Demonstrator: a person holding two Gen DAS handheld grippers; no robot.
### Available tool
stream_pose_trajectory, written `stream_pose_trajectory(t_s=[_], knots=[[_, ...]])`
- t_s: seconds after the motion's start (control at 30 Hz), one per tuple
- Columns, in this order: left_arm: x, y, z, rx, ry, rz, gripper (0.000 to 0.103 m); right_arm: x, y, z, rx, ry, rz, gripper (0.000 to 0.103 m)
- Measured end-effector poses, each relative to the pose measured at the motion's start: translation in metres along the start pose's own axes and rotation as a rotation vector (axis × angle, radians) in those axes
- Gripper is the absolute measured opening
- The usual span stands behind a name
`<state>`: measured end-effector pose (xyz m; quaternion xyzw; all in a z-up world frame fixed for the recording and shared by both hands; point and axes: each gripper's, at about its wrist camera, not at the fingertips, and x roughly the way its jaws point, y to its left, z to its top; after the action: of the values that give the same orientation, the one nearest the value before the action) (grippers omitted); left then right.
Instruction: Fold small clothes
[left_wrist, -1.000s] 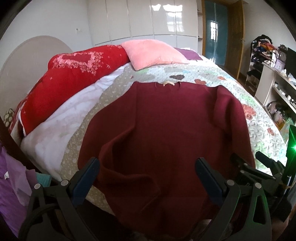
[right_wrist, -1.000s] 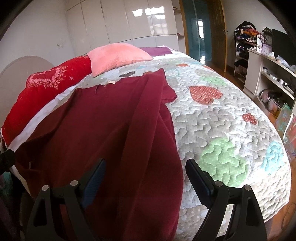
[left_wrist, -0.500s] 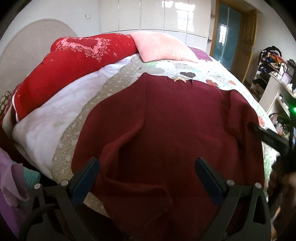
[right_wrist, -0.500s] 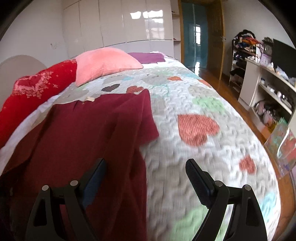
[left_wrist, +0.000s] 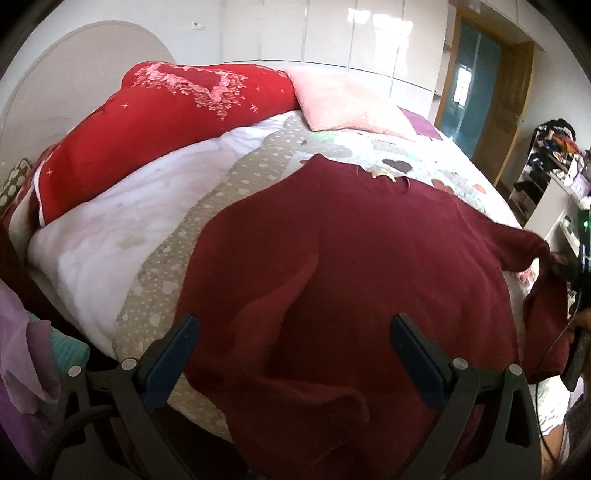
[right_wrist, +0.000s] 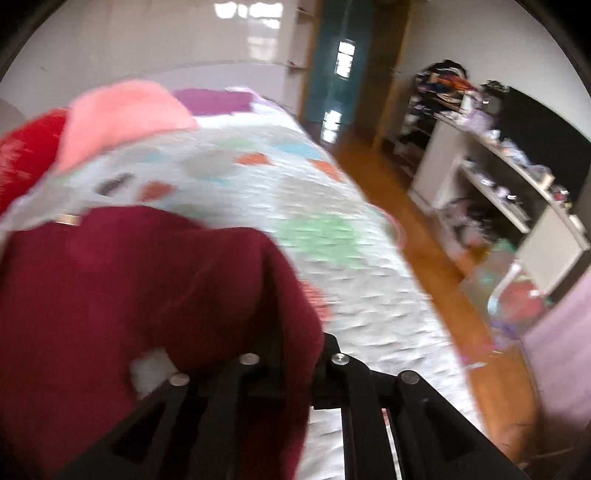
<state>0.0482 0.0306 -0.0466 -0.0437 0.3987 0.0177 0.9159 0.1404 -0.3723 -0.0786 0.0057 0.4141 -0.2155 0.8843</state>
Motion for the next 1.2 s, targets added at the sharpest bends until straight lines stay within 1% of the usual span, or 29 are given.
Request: stream_pose_trajectory(t_s=[0.03, 0.07, 0.13, 0.2, 0.23, 0.27, 0.33, 0.37, 0.43, 0.5, 0.53, 0.57, 0.6, 0.63, 0.7, 0.73, 0.8, 0.87, 0.93, 0.97, 1.0, 1.07, 1.1, 1.13, 1.2], knots=[[-0.001, 0.003, 0.001, -0.003, -0.002, 0.001, 0.102, 0.001, -0.004, 0.001, 0.011, 0.022, 0.017, 0.015], [-0.003, 0.007, 0.002, -0.009, -0.008, 0.006, 0.102, -0.003, -0.005, 0.001, 0.025, 0.023, 0.034, 0.018], [-0.007, 0.017, 0.006, -0.035, -0.018, 0.014, 0.102, -0.021, 0.000, 0.000, 0.029, -0.025, 0.042, 0.040], [-0.010, 0.033, 0.011, -0.075, -0.029, 0.025, 0.102, -0.044, 0.012, -0.004, 0.008, -0.108, 0.046, 0.050], [-0.011, 0.040, 0.013, -0.090, -0.033, 0.031, 0.102, -0.059, 0.025, -0.006, -0.018, -0.147, 0.064, 0.051], [-0.013, 0.048, 0.015, -0.112, -0.038, 0.039, 0.102, -0.065, 0.031, -0.007, -0.030, -0.182, 0.086, 0.051], [-0.017, 0.064, 0.016, -0.146, -0.048, 0.054, 0.102, -0.087, 0.061, -0.010, -0.091, -0.227, 0.162, 0.058], [-0.018, 0.072, 0.016, -0.163, -0.054, 0.063, 0.102, -0.095, 0.073, -0.012, -0.115, -0.245, 0.189, 0.059], [-0.022, 0.089, 0.014, -0.196, -0.060, 0.075, 0.102, -0.109, 0.107, -0.017, -0.187, -0.253, 0.292, 0.059], [-0.023, 0.102, 0.013, -0.225, -0.064, 0.077, 0.102, -0.112, 0.144, -0.020, -0.249, -0.211, 0.408, 0.059], [-0.024, 0.108, 0.011, -0.238, -0.063, 0.077, 0.102, -0.109, 0.164, -0.021, -0.273, -0.169, 0.473, 0.056], [-0.026, 0.114, 0.009, -0.249, -0.064, 0.076, 0.102, -0.104, 0.183, -0.022, -0.290, -0.129, 0.533, 0.052], [-0.026, 0.119, 0.008, -0.256, -0.066, 0.074, 0.102, -0.099, 0.204, -0.024, -0.307, -0.090, 0.576, 0.038], [-0.027, 0.125, 0.006, -0.262, -0.067, 0.074, 0.102, -0.092, 0.232, -0.026, -0.341, -0.045, 0.602, 0.032], [-0.028, 0.131, 0.004, -0.268, -0.065, 0.070, 0.102, -0.076, 0.270, -0.030, -0.388, 0.013, 0.608, 0.032], [-0.029, 0.134, 0.003, -0.271, -0.064, 0.068, 0.102, -0.062, 0.297, -0.033, -0.414, 0.063, 0.598, 0.032], [-0.029, 0.139, 0.001, -0.276, -0.057, 0.061, 0.102, -0.046, 0.327, -0.035, -0.414, 0.115, 0.589, 0.031], [-0.029, 0.145, -0.001, -0.280, -0.056, 0.055, 0.102, -0.050, 0.356, -0.029, -0.423, 0.073, 0.577, 0.030], [-0.027, 0.149, -0.001, -0.286, -0.052, 0.054, 0.102, -0.060, 0.388, -0.019, -0.446, 0.061, 0.625, 0.025], [-0.025, 0.152, -0.001, -0.291, -0.046, 0.052, 0.102, -0.067, 0.403, -0.016, -0.454, 0.045, 0.628, 0.023], [-0.022, 0.154, -0.001, -0.296, -0.041, 0.052, 0.102, -0.072, 0.417, -0.013, -0.465, 0.039, 0.655, 0.023], [-0.019, 0.155, -0.002, -0.303, -0.028, 0.053, 0.102, -0.077, 0.456, -0.013, -0.518, 0.104, 0.755, 0.023], [-0.018, 0.156, -0.002, -0.302, -0.025, 0.054, 0.102, -0.079, 0.468, -0.012, -0.534, 0.122, 0.777, 0.023], [-0.019, 0.155, -0.002, -0.299, -0.025, 0.056, 0.102, -0.084, 0.481, -0.015, -0.557, 0.127, 0.797, 0.023], [-0.021, 0.156, -0.003, -0.293, -0.031, 0.063, 0.102, -0.102, 0.497, -0.020, -0.606, 0.076, 0.810, 0.023]])
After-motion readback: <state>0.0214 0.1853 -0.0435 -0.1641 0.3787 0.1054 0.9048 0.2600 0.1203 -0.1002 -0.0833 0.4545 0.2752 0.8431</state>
